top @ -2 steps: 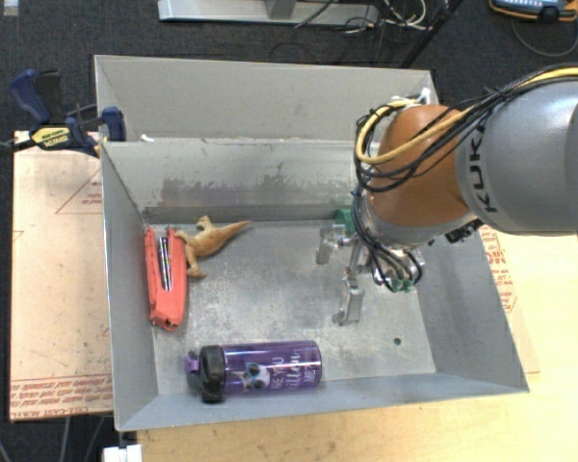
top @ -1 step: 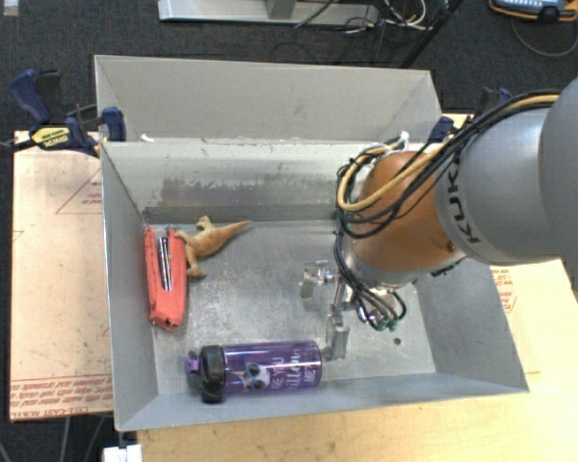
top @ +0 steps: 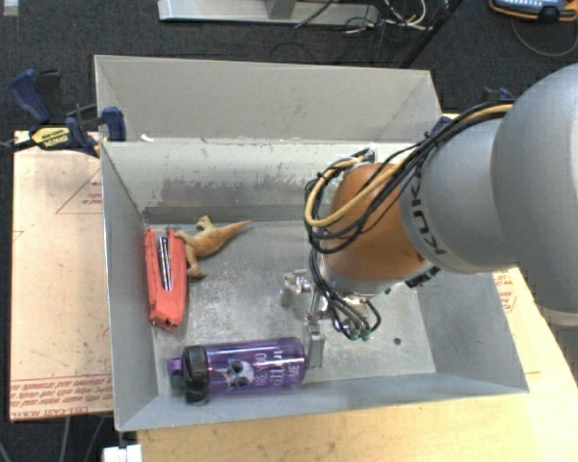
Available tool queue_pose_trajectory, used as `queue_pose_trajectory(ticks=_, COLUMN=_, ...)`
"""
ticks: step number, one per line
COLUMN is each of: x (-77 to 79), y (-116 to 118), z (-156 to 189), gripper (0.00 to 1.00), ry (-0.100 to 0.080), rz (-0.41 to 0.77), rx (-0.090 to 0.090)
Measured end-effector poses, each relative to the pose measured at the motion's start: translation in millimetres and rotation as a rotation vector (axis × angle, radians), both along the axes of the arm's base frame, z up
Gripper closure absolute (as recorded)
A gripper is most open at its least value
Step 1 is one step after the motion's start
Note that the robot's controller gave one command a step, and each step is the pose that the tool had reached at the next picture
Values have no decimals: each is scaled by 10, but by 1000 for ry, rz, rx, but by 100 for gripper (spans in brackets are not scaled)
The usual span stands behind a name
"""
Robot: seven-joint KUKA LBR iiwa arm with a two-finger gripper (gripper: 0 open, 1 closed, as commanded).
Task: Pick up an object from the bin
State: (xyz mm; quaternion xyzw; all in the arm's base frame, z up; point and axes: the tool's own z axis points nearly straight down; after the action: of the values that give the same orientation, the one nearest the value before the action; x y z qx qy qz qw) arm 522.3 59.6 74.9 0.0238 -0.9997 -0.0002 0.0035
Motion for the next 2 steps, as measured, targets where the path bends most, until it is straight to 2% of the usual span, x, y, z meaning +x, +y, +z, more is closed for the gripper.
queue_pose_trajectory(ticks=1, x=18, y=136, z=-12, gripper=0, ry=-14, rz=-42, rx=5)
queue_pose_trajectory(ticks=2, x=-212, y=450, z=-36, gripper=0, ry=-4, rz=13, rx=-10)
